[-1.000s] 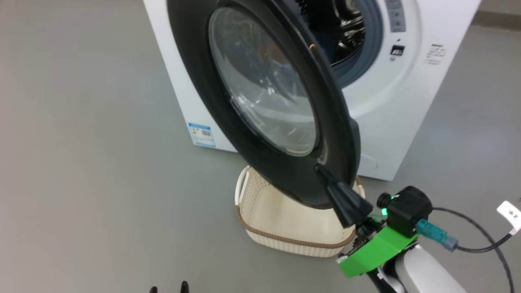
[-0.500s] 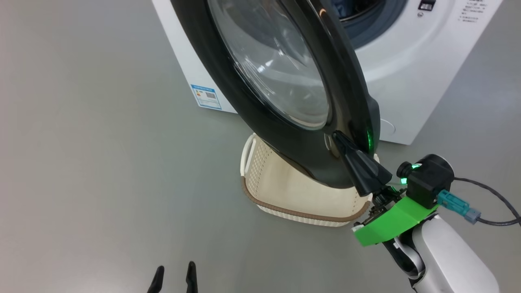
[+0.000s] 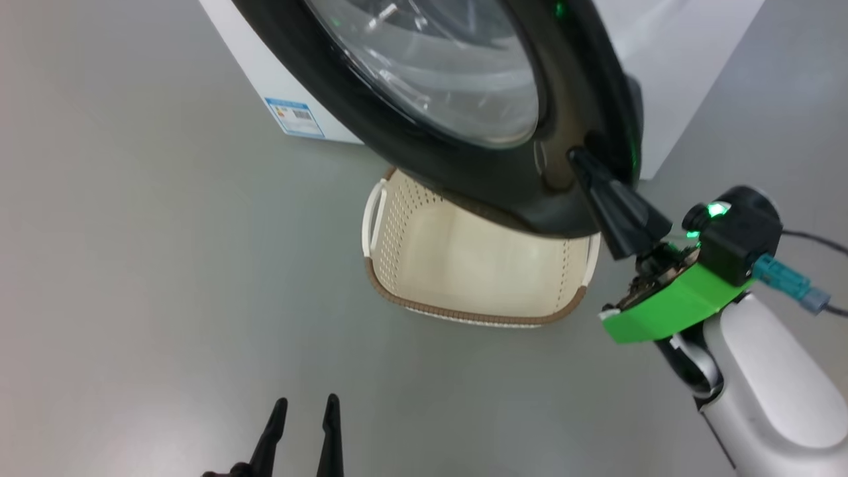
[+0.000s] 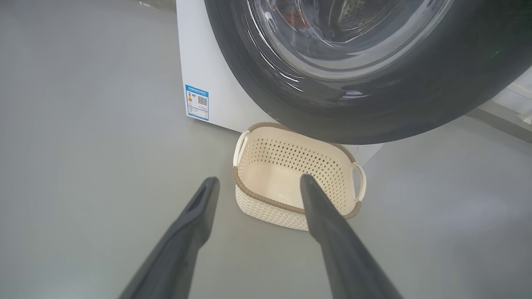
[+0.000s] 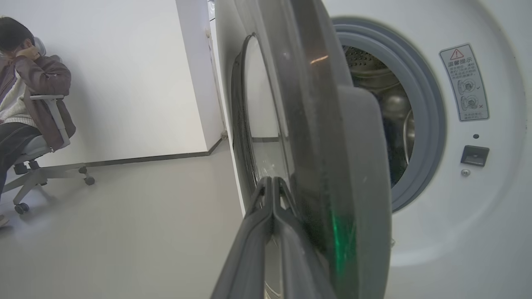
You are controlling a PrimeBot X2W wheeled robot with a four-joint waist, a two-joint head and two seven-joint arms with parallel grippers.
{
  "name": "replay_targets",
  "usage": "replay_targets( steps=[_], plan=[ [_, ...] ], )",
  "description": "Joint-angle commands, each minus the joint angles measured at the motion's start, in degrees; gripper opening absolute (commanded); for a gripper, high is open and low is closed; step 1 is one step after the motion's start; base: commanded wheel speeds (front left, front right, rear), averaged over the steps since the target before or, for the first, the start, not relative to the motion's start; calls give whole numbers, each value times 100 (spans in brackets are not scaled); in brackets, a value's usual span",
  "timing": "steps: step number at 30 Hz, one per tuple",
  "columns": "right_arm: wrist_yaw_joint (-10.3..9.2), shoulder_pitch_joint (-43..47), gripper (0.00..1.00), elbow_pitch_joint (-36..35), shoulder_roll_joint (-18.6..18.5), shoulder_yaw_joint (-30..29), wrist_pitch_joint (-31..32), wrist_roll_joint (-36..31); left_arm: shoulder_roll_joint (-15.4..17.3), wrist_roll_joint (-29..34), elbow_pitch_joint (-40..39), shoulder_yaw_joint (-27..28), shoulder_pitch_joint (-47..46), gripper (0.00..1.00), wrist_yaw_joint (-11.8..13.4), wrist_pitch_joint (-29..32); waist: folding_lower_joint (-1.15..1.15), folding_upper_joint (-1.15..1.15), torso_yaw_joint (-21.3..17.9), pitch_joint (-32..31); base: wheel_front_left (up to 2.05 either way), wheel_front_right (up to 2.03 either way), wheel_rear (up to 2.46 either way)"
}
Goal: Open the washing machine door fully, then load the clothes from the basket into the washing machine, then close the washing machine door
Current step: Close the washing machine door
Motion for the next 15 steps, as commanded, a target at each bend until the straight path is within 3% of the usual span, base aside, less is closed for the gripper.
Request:
replay_targets(
  steps=[1, 15],
  plan=[
    [8, -100, 0, -145, -21, 18, -26, 94, 7, -14, -155, 120, -143, 100, 44, -60, 0, 0, -62, 217, 0, 0, 0],
    [8, -1049, 0, -204, -469, 69, -26, 160, 7, -18, -288, -182, -369, 100, 216, -60, 0, 0, -14, 877, 0, 0, 0]
  ],
)
